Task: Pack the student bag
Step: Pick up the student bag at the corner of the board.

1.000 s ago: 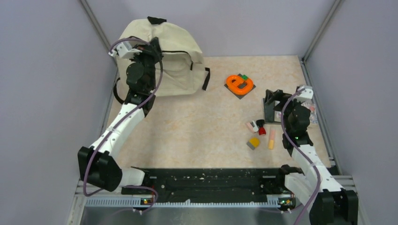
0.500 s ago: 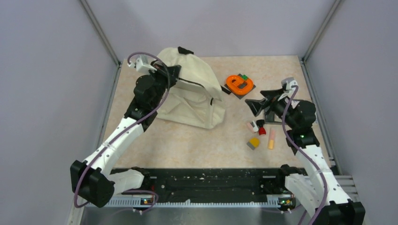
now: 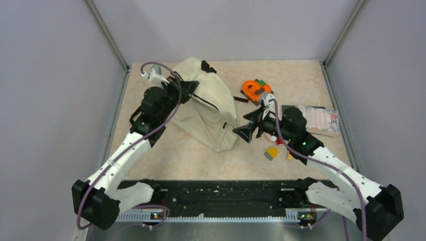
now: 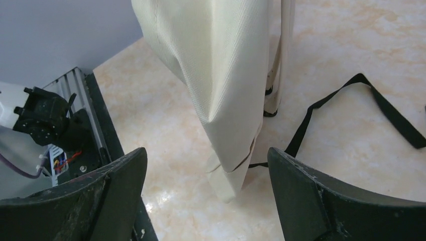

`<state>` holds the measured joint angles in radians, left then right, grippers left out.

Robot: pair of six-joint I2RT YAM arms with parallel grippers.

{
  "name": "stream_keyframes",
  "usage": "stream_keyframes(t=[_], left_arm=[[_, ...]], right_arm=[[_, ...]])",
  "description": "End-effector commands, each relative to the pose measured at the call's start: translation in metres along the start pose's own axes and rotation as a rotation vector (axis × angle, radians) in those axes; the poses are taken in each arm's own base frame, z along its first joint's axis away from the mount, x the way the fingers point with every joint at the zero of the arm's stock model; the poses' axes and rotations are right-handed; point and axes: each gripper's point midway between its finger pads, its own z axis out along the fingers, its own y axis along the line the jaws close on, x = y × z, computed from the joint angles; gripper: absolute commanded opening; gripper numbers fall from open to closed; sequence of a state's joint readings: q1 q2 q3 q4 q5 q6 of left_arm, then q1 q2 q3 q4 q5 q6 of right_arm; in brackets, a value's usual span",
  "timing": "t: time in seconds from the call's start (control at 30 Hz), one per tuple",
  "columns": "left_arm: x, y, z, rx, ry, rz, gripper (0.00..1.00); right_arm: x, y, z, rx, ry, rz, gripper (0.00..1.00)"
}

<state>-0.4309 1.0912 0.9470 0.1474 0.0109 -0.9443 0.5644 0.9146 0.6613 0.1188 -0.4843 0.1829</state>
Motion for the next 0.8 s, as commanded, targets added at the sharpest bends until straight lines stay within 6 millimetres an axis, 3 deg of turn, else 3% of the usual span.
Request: stream_keyframes(t=[0.0, 0.13, 0.23, 0.53, 0.67, 0.77], left_arm=[[-0.023, -0.041, -0.014, 0.132, -0.064, -0.003, 0.0], [-0.023, -0.045, -0.016, 0.14, -0.053, 0.012, 0.0], [-0.022, -0.047, -0.016, 0.151, -0.04, 0.018, 0.0], [-0.02, -0.046, -0.018, 0.151, -0.035, 0.02, 0.0], [-0.021, -0.042, -0.019, 0.144, -0.051, 0.04, 0.0], [-0.024, -0.035, -0.023, 0.112, -0.067, 0.091, 0.0]], right_arm=[[-0.006, -0.003, 0.008, 0.071, -0.098, 0.033, 0.86], [-0.009, 0.0, 0.008, 0.085, -0.186, 0.043, 0.85], [-0.005, -0.009, 0.012, 0.122, -0.185, 0.042, 0.78], [0.003, 0.001, 0.042, 0.103, -0.132, -0.015, 0.71], [0.001, 0.002, 0.047, 0.144, -0.137, -0.023, 0.54], [-0.007, 0.001, 0.043, 0.166, -0.169, -0.02, 0.28]])
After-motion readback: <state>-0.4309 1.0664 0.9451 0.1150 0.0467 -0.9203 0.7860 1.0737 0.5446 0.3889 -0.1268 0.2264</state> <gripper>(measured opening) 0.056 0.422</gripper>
